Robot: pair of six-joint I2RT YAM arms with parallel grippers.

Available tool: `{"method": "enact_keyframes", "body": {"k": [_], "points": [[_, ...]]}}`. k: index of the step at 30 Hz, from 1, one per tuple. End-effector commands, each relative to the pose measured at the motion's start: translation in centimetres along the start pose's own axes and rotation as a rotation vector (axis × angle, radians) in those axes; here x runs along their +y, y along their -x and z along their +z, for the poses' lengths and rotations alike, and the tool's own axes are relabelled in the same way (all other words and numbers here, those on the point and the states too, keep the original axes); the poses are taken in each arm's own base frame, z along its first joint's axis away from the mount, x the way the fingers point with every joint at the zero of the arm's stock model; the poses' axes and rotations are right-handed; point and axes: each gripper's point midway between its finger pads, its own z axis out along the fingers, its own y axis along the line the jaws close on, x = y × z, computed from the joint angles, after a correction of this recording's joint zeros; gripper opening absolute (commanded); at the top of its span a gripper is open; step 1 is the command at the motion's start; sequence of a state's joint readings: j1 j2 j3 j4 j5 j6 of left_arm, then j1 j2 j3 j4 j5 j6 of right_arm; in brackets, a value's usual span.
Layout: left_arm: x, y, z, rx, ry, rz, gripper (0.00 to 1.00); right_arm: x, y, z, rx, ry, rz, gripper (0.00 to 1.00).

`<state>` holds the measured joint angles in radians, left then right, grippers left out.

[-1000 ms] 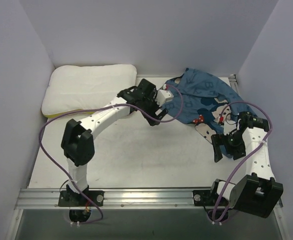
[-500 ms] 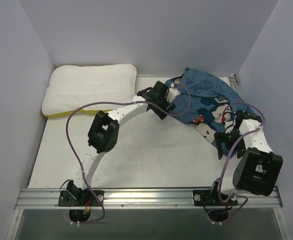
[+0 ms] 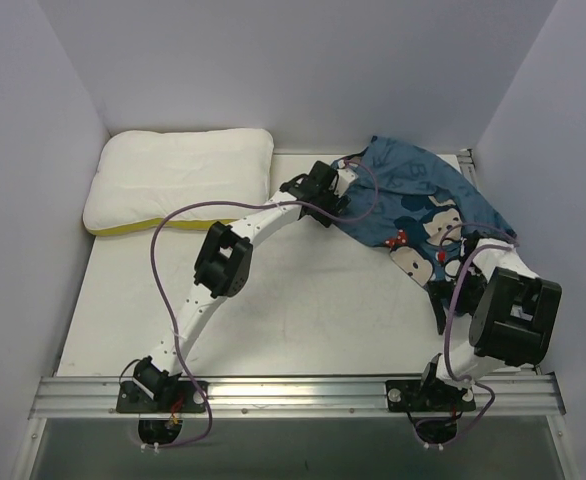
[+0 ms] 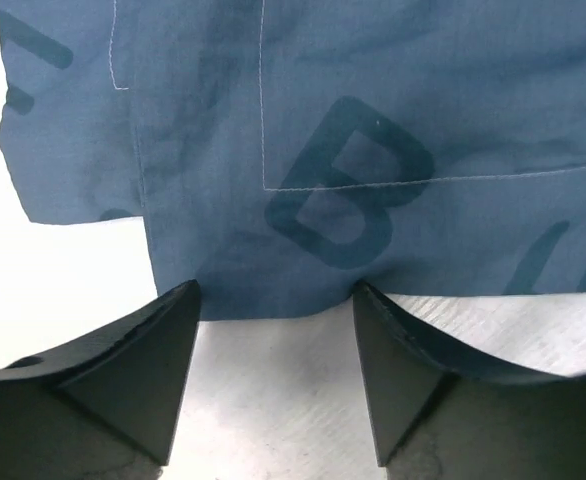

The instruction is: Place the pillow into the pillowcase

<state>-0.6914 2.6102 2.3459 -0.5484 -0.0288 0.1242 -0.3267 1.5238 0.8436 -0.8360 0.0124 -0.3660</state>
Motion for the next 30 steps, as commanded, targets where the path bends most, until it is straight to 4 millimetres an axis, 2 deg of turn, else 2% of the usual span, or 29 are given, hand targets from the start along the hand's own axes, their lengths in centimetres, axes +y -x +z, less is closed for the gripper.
{"method": "enact_keyframes", "body": {"k": [1, 2, 3, 5, 7, 9, 10, 13, 14, 15, 17, 18, 21, 22, 27, 28, 30], "points": [[0.2, -1.0, 0.9, 0.023, -0.017, -0.002, 0.69, -0.8, -0.1, 0.4, 0.044, -0.03, 0.011, 0.79], [-0.4, -1.3, 0.8, 0.032, -0.051, 0.002, 0.64, -1.1, 0.5, 0.4, 0.029, -0.037, 0.017, 0.78], [-0.5, -1.7, 0.7, 0.045, -0.057, 0.006, 0.54, -1.2, 0.9, 0.5, 0.028, -0.034, 0.023, 0.78], [-0.9, -2.8, 0.2, 0.088, -0.082, 0.008, 0.43, -1.1, 1.7, 0.4, 0.013, -0.025, 0.046, 0.77], [-1.2, -3.6, -0.3, 0.116, -0.103, 0.018, 0.26, -0.9, 2.6, -0.1, -0.021, -0.004, 0.058, 0.78], [-1.4, -4.2, -1.3, 0.132, -0.127, 0.021, 0.1, -1.1, 2.9, -1.0, -0.06, -0.017, 0.066, 0.81], [-1.4, -4.5, -1.7, 0.142, -0.129, 0.019, 0.0, -1.2, 3.0, -1.3, -0.078, -0.021, 0.068, 0.87], [-2.0, -5.9, -3.2, 0.179, -0.152, 0.013, 0.0, -0.9, 3.6, -2.3, -0.148, -0.011, 0.088, 0.92], [-2.0, -5.4, -4.2, 0.168, -0.156, 0.013, 0.0, -0.9, 4.0, -2.4, -0.171, -0.01, 0.106, 0.92], [-2.3, -6.8, -4.4, 0.201, -0.164, 0.011, 0.0, -0.8, 4.4, -2.5, -0.186, -0.008, 0.111, 0.93], [-2.3, -6.7, -5.5, 0.199, -0.168, 0.01, 0.0, -0.8, 5.1, -2.1, -0.198, 0.0, 0.122, 0.94], [-2.5, -7.6, -5.7, 0.22, -0.173, 0.007, 0.0, -0.6, 5.1, -1.3, -0.166, 0.015, 0.125, 0.94], [-2.4, -7.4, -6.6, 0.216, -0.172, 0.008, 0.0, -0.7, 5.4, 0.4, -0.118, 0.022, 0.131, 0.92], [-2.5, -7.8, -6.8, 0.225, -0.175, 0.005, 0.0, -0.8, 5.5, 0.7, -0.112, 0.02, 0.126, 0.88], [-2.8, -6.9, -9.0, 0.204, -0.191, -0.005, 0.0, -1.5, 5.3, 2.5, -0.089, -0.005, 0.097, 0.62], [-2.8, -6.9, -9.4, 0.207, -0.194, -0.004, 0.0, -1.8, 5.2, 2.6, -0.092, 0.0, 0.095, 0.49], [-2.7, -6.2, -10.2, 0.188, -0.198, 0.007, 0.0, -2.0, 5.3, 2.3, -0.107, 0.009, 0.103, 0.35]]}}
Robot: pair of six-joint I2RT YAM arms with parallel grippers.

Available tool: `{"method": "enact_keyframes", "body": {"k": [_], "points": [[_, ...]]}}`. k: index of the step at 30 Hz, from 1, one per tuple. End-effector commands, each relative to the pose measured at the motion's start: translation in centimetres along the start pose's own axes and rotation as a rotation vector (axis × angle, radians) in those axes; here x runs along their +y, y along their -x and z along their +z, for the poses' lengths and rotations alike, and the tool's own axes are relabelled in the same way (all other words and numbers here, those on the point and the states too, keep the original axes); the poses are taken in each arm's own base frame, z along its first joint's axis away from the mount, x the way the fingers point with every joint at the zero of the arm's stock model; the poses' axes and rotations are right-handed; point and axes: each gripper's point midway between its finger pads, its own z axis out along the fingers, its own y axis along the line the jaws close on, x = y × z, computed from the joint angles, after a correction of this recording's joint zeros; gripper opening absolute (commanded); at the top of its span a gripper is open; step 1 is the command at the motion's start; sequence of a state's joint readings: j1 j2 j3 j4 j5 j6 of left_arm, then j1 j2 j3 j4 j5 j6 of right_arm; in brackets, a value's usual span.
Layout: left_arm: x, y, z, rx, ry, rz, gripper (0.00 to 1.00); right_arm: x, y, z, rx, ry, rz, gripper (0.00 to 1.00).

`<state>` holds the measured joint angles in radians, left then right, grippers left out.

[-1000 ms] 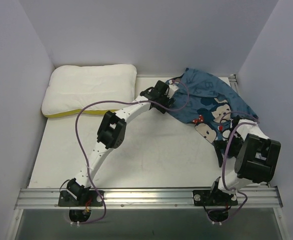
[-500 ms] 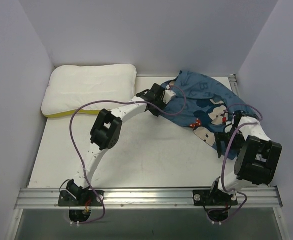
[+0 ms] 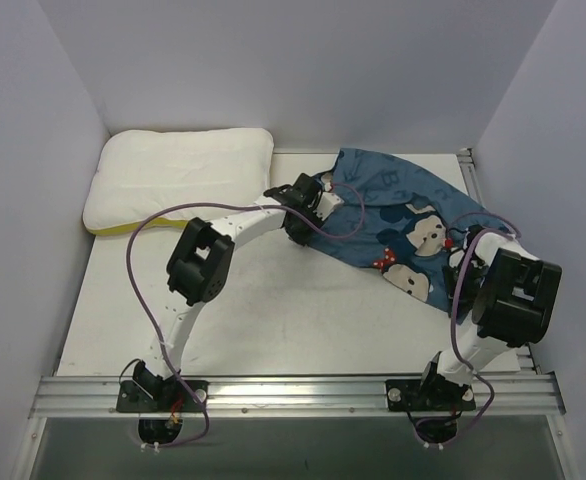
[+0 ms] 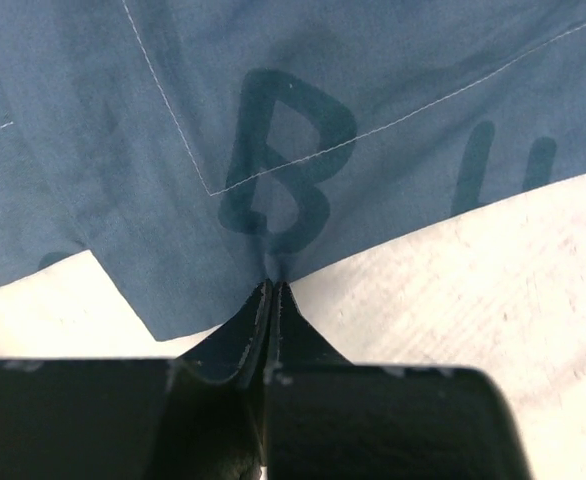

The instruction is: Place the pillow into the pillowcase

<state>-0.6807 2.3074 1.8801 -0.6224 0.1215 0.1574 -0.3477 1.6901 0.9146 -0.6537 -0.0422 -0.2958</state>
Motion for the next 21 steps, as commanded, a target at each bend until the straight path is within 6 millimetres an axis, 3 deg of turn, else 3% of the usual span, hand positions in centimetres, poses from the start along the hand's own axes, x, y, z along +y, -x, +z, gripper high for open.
{"method": "enact_keyframes", "body": {"k": [1, 2, 5, 10, 11, 13, 14, 15, 16, 17, 21], "points": [[-0.4, 1.2, -4.0, -0.026, -0.023, -0.001, 0.0, -1.2, -0.2, 0.0, -0.023, -0.011, 0.012, 0.12], [-0.4, 1.7, -4.6, -0.037, -0.023, -0.001, 0.0, -1.3, -0.3, -0.5, -0.029, -0.01, 0.005, 0.02], [0.1, 4.7, -7.5, -0.119, -0.019, -0.005, 0.0, -1.4, 0.5, -3.9, -0.124, 0.005, -0.009, 0.0], [3.0, 12.0, -15.5, -0.364, 0.03, -0.055, 0.0, -2.2, 2.6, -14.1, -0.439, -0.029, -0.036, 0.0], [3.5, 13.3, -17.6, -0.418, 0.045, -0.056, 0.0, -2.5, 2.9, -17.6, -0.532, -0.036, -0.032, 0.0], [4.4, 15.8, -22.0, -0.527, 0.077, -0.054, 0.0, -2.8, 2.6, -20.8, -0.613, -0.048, -0.03, 0.0], [4.7, 16.5, -23.7, -0.563, 0.084, -0.058, 0.0, -2.6, 2.8, -24.0, -0.716, -0.052, -0.04, 0.0], [5.0, 17.0, -25.1, -0.594, 0.086, -0.064, 0.0, -3.2, 2.4, -25.7, -0.763, -0.07, -0.016, 0.0], [5.4, 17.6, -28.4, -0.654, 0.105, -0.065, 0.0, -3.0, 1.8, -26.8, -0.792, -0.068, -0.028, 0.0], [5.6, 17.7, -29.8, -0.677, 0.118, -0.066, 0.0, -2.9, 1.2, -29.4, -0.867, -0.1, -0.034, 0.0], [6.3, 16.9, -36.7, -0.79, 0.181, -0.089, 0.0, -2.1, -1.8, -34.3, -1.032, -0.166, -0.043, 0.0]]}}
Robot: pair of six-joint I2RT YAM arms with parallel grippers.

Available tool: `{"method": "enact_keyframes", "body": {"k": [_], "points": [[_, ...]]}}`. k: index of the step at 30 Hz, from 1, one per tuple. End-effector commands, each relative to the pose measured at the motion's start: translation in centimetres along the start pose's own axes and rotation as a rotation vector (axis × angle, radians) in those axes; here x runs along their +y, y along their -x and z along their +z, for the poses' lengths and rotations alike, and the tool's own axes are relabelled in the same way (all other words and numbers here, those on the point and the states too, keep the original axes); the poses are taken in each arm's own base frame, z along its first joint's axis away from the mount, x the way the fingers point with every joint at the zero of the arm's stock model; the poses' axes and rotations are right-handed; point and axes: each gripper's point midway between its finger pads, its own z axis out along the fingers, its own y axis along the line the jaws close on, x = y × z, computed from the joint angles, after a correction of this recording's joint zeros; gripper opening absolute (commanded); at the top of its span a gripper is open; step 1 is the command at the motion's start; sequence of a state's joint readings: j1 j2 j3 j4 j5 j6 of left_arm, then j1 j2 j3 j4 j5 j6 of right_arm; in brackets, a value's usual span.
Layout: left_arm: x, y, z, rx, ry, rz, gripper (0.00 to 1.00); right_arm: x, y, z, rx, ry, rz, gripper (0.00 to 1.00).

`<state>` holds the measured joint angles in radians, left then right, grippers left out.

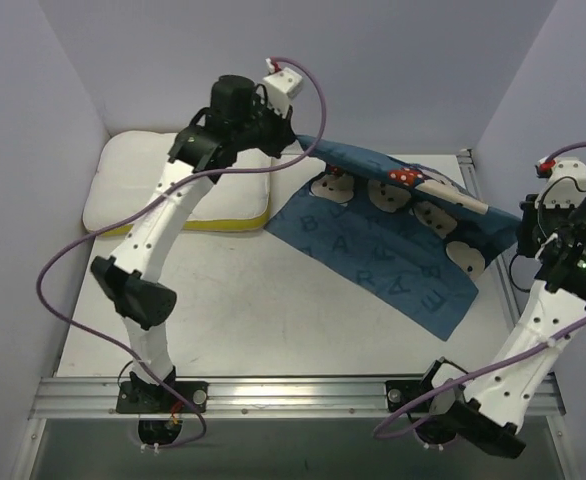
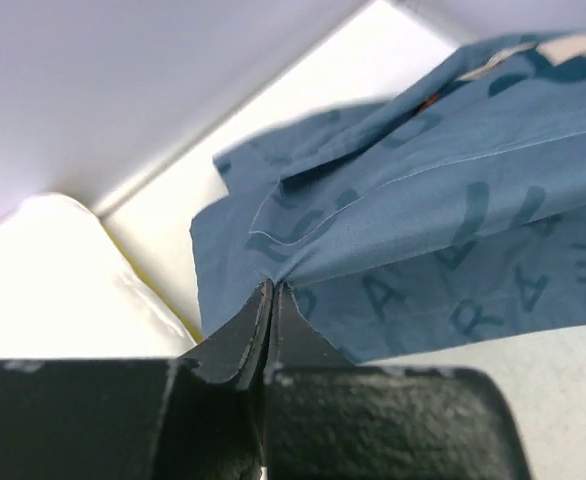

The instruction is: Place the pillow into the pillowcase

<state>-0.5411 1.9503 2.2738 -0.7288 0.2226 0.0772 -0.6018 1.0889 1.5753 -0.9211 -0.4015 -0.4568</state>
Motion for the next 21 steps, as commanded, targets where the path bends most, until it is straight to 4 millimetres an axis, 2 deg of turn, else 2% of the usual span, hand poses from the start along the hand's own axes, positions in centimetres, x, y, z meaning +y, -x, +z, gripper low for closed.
{"method": "enact_keyframes", "body": {"k": [1, 2, 3, 4, 5, 6, 7, 9, 10, 11, 12, 13, 15, 16, 17, 19, 20, 21], "points": [[2.3, 6.9, -9.1, -0.22, 0.121, 0.0, 0.0, 1.1, 0.1, -4.5, -0.048, -0.007, -0.025, 0.0], [2.8, 6.4, -9.8, -0.225, 0.139, -0.013, 0.0, 1.6, 0.6, -6.0, -0.097, -0.022, -0.04, 0.0], [3.3, 8.1, -11.4, -0.295, 0.183, -0.004, 0.0, 1.8, 1.6, -7.4, -0.145, -0.038, -0.052, 0.0], [3.1, 9.7, -14.4, -0.364, 0.207, 0.006, 0.0, 2.3, 2.3, -8.2, -0.182, -0.031, -0.055, 0.0], [3.6, 10.0, -15.3, -0.387, 0.235, 0.014, 0.0, 2.8, 2.9, -9.1, -0.217, -0.031, -0.04, 0.0], [3.9, 11.1, -16.8, -0.433, 0.266, 0.026, 0.0, 3.1, 4.0, -10.6, -0.266, -0.04, -0.048, 0.0], [3.6, 12.0, -18.7, -0.469, 0.28, 0.042, 0.0, 4.5, 4.3, -11.2, -0.284, 0.02, -0.055, 0.0], [3.4, 12.0, -20.2, -0.467, 0.28, 0.068, 0.0, 6.1, 4.3, -12.2, -0.294, 0.093, -0.115, 0.0], [2.8, 12.0, -21.8, -0.478, 0.276, 0.081, 0.0, 7.6, 2.9, -12.6, -0.252, 0.156, -0.119, 0.0], [2.6, 11.4, -22.3, -0.46, 0.272, 0.106, 0.0, 9.3, 2.0, -13.0, -0.254, 0.226, -0.146, 0.0], [2.4, 9.0, -21.5, -0.391, 0.256, 0.106, 0.0, 10.0, 0.9, -13.0, -0.24, 0.262, -0.263, 0.0], [1.6, 8.1, -23.0, -0.388, 0.246, 0.117, 0.0, 11.7, -1.9, -13.3, -0.16, 0.346, -0.262, 0.0], [0.9, 4.7, -23.2, -0.303, 0.221, 0.134, 0.0, 12.4, -4.7, -12.6, -0.107, 0.377, -0.324, 0.0], [0.3, 1.4, -23.3, -0.243, 0.198, 0.13, 0.0, 12.4, -6.1, -12.3, -0.081, 0.377, -0.366, 0.0], [-0.1, -0.3, -23.5, -0.206, 0.184, 0.14, 0.0, 12.9, -8.7, -11.7, -0.032, 0.403, -0.421, 0.0], [-1.3, -6.1, -24.2, -0.092, 0.152, 0.119, 0.0, 13.0, -11.1, -11.1, 0.005, 0.424, -0.523, 0.0], [-1.9, -8.3, -24.2, -0.047, 0.127, 0.111, 0.0, 13.4, -13.0, -10.4, 0.044, 0.459, -0.531, 0.0], [-2.6, -10.8, -24.6, 0.016, 0.101, 0.101, 0.0, 13.7, -14.0, -10.2, 0.062, 0.484, -0.551, 0.0]]}}
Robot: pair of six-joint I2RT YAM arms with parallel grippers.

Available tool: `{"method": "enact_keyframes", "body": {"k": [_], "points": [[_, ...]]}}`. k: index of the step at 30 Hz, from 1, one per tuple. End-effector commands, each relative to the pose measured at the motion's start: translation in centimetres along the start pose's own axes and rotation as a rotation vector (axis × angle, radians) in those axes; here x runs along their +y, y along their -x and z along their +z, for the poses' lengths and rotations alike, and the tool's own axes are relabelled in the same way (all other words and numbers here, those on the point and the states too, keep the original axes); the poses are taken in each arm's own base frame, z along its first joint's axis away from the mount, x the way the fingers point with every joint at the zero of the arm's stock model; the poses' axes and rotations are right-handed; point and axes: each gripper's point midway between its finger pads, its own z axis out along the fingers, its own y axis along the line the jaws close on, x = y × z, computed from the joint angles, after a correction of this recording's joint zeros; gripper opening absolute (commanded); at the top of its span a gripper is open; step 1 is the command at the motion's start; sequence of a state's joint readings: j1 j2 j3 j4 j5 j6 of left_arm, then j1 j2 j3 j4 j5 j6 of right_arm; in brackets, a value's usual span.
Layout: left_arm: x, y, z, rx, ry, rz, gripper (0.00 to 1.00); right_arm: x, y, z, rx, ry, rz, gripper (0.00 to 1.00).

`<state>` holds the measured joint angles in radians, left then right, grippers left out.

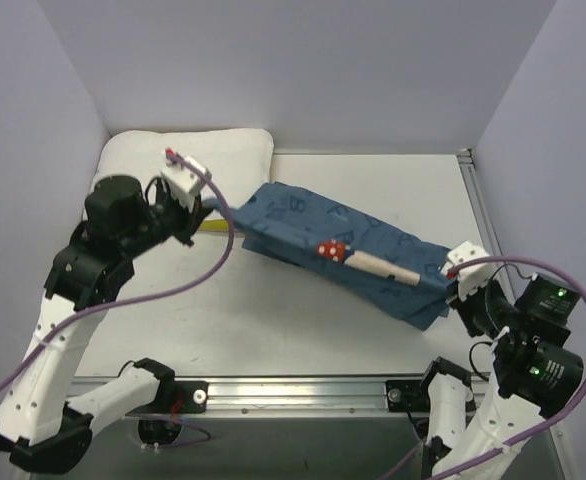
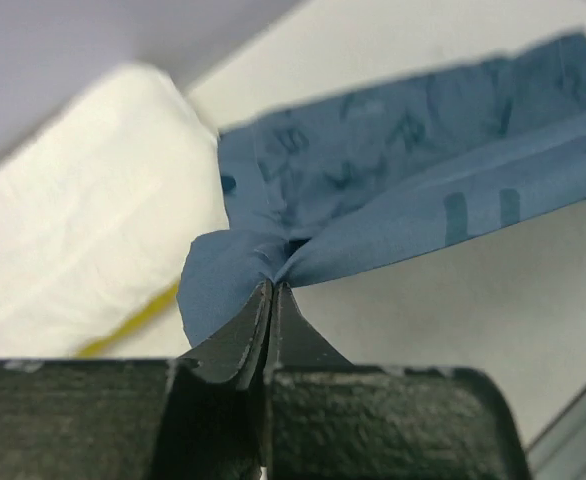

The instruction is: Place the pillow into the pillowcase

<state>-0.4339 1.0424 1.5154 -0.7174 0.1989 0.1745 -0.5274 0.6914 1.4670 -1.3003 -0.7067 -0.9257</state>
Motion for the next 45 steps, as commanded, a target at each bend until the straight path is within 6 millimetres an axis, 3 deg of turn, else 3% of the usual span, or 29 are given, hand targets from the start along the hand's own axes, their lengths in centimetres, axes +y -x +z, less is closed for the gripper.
{"method": "enact_keyframes", "body": {"k": [1, 4, 5, 6, 11, 15, 17, 20, 21, 24, 26, 27, 29, 30, 31, 33, 36, 39, 41, 45], "points": [[-2.3, -9.0, -2.9, 0.213, -0.069, 0.006, 0.0, 5.7, -6.3, -0.1, 0.189, 0.218, -0.046, 0.0], [-3.0, -13.5, -4.2, 0.296, -0.084, 0.036, 0.0, 7.6, -7.8, 1.6, 0.187, 0.331, 0.005, 0.0], [-3.1, -16.3, -4.0, 0.36, -0.091, 0.051, 0.0, 7.9, -8.0, 2.1, 0.189, 0.366, 0.026, 0.0], [-3.1, -17.8, -4.0, 0.395, -0.091, 0.066, 0.0, 8.8, -8.8, 2.7, 0.204, 0.417, 0.062, 0.0], [-3.5, -20.8, -2.7, 0.49, -0.208, 0.178, 0.0, 12.0, -10.4, 3.7, 0.216, 0.651, 0.047, 0.0], [-5.1, -25.5, -4.2, 0.628, -0.426, 0.331, 0.0, 13.5, -11.1, 3.1, 0.236, 0.791, -0.059, 0.0], [-5.1, -26.6, -4.9, 0.621, -0.492, 0.468, 0.0, 14.3, -11.2, 2.7, 0.248, 0.886, -0.133, 0.06], [-5.6, -28.6, -7.0, 0.648, -0.609, 0.604, 0.0, 15.2, -11.4, 2.1, 0.304, 1.02, -0.203, 0.32], [-6.0, -29.5, -8.3, 0.684, -0.657, 0.617, 0.0, 15.7, -11.6, 1.5, 0.314, 1.087, -0.277, 0.51], [-6.0, -30.7, -10.0, 0.721, -0.705, 0.673, 0.0, 16.6, -12.1, 1.6, 0.337, 1.157, -0.482, 0.78], [-5.9, -31.3, -10.5, 0.734, -0.693, 0.683, 0.0, 16.8, -12.0, 2.1, 0.383, 1.106, -0.507, 0.91], [-5.6, -31.4, -10.5, 0.742, -0.678, 0.69, 0.02, 16.9, -9.9, 3.8, 0.309, 1.033, -0.515, 0.93], [-5.3, -31.5, -10.3, 0.752, -0.631, 0.667, 0.11, 15.5, -8.0, 6.2, 0.328, 0.898, -0.423, 0.93], [-4.9, -31.5, -10.3, 0.768, -0.606, 0.658, 0.19, 15.2, -5.9, 7.1, 0.275, 0.875, -0.366, 0.93], [-4.9, -31.6, -10.3, 0.783, -0.601, 0.643, 0.37, 14.1, -4.6, 8.3, 0.261, 0.832, -0.214, 0.93], [-4.8, -31.6, -10.2, 0.81, -0.584, 0.598, 0.5, 13.3, -3.6, 11.0, 0.313, 0.827, -0.093, 0.9], [-4.9, -30.6, -9.5, 0.808, -0.566, 0.543, 0.61, 11.3, -2.8, 16.0, 0.383, 0.744, 0.008, 0.84], [-4.6, -28.9, -7.9, 0.776, -0.506, 0.471, 0.68, 9.9, -3.6, 21.1, 0.476, 0.634, 0.042, 0.81], [-4.6, -27.8, -6.8, 0.751, -0.457, 0.4, 0.8, 9.5, -4.5, 24.1, 0.556, 0.601, 0.062, 0.78], [-4.8, -25.9, -4.8, 0.734, -0.409, 0.254, 0.82, 8.6, -4.9, 29.2, 0.604, 0.522, 0.139, 0.74]]}}
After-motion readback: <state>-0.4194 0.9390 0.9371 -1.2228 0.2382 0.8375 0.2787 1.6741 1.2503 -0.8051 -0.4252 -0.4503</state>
